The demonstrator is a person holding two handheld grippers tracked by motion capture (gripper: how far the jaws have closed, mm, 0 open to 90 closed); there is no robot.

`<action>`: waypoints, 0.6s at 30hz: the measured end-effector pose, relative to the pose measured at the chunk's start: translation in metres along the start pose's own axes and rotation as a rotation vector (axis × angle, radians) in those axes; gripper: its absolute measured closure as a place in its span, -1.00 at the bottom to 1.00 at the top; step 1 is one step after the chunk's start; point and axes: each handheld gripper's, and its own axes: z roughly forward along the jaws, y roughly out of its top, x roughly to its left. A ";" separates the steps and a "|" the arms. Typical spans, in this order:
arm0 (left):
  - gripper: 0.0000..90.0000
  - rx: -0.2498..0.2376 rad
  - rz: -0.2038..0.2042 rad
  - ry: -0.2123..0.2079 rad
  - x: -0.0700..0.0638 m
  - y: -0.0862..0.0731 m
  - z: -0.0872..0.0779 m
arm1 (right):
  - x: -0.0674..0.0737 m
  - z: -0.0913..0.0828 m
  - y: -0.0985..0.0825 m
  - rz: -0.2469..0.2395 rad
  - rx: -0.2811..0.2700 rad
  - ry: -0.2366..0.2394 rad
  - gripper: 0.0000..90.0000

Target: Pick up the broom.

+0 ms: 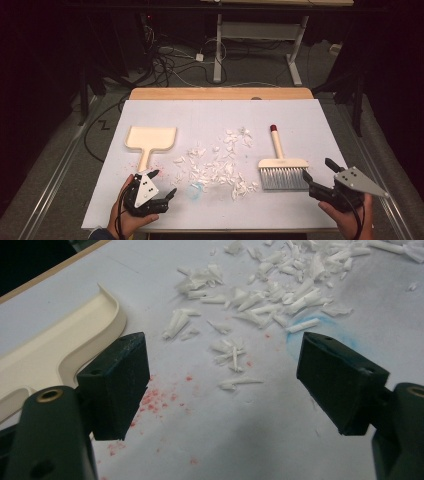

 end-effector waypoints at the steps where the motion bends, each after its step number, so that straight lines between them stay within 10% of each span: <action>1: -0.56 0.004 0.005 0.001 -0.001 0.000 0.000 | -0.003 0.007 0.004 0.006 0.034 -0.003 -0.45; 9: -0.56 0.020 0.005 -0.021 -0.002 0.002 0.004 | -0.010 0.067 0.031 0.006 0.204 -0.010 -0.41; 18: -0.56 0.007 0.008 -0.039 0.001 0.000 0.003 | -0.003 0.160 0.036 0.065 0.531 0.033 -0.29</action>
